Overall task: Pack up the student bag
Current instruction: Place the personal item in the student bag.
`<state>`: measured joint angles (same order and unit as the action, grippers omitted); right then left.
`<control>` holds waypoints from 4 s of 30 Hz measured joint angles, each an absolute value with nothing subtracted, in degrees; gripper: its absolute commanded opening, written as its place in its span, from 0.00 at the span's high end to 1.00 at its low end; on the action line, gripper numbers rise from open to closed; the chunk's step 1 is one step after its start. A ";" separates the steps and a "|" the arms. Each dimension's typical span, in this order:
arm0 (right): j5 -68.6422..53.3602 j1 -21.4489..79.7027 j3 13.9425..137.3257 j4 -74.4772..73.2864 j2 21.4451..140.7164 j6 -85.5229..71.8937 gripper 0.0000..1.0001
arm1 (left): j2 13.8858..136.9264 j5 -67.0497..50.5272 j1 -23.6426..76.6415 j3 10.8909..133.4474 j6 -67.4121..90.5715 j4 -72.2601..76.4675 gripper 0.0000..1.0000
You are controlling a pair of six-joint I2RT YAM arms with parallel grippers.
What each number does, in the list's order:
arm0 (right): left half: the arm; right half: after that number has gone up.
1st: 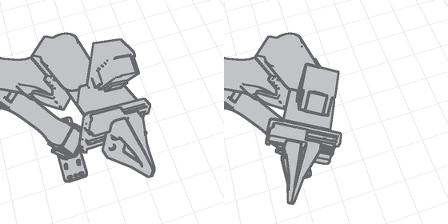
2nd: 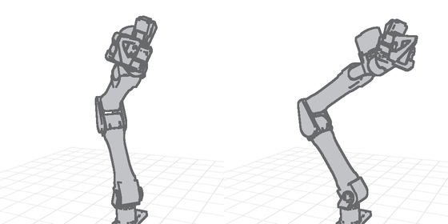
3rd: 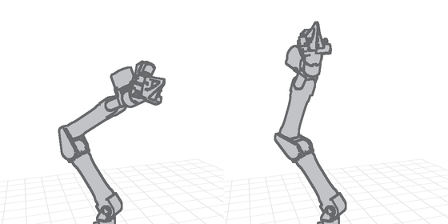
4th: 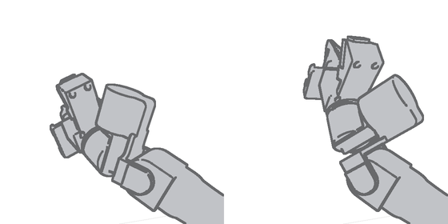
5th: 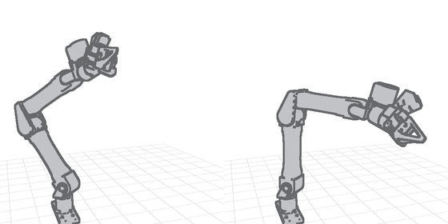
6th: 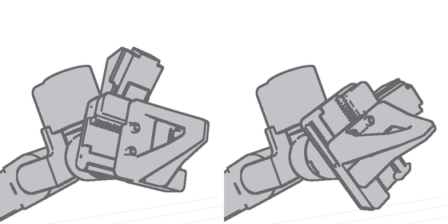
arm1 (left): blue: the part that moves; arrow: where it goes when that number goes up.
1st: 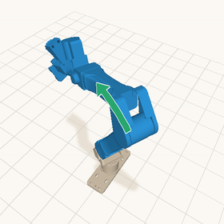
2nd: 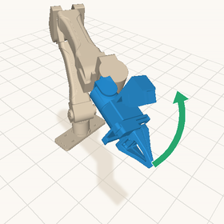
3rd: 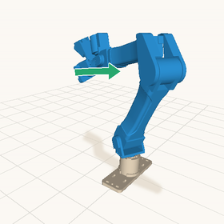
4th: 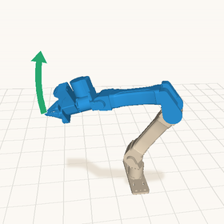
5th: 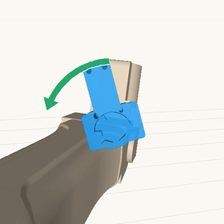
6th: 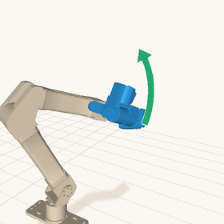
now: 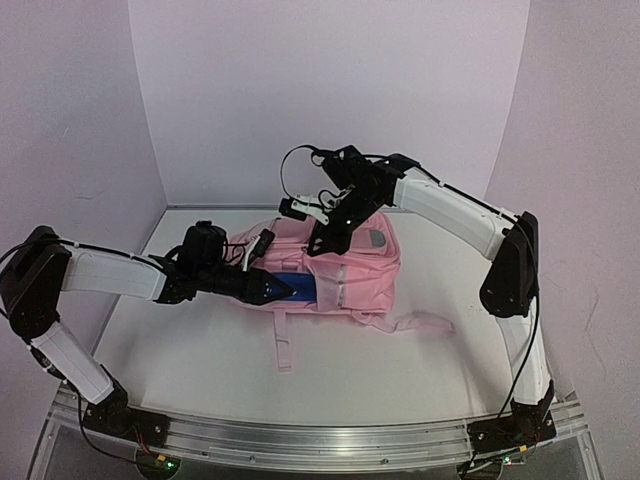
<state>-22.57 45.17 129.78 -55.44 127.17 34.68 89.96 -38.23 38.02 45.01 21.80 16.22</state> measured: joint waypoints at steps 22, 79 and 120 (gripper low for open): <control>-21.75 45.30 129.56 -55.28 126.35 35.09 1.00 | 95.27 -38.07 38.98 47.79 21.04 22.06 0.49; -29.60 45.91 128.25 -49.52 126.63 17.83 1.00 | 72.73 -13.80 38.94 28.46 42.15 11.35 0.52; -31.22 45.10 126.21 -46.96 126.63 15.81 1.00 | 69.45 -15.73 41.08 41.03 32.03 6.42 0.56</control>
<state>-31.22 45.10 126.21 -46.96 126.63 15.81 69.45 -15.73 41.08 41.03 32.03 6.42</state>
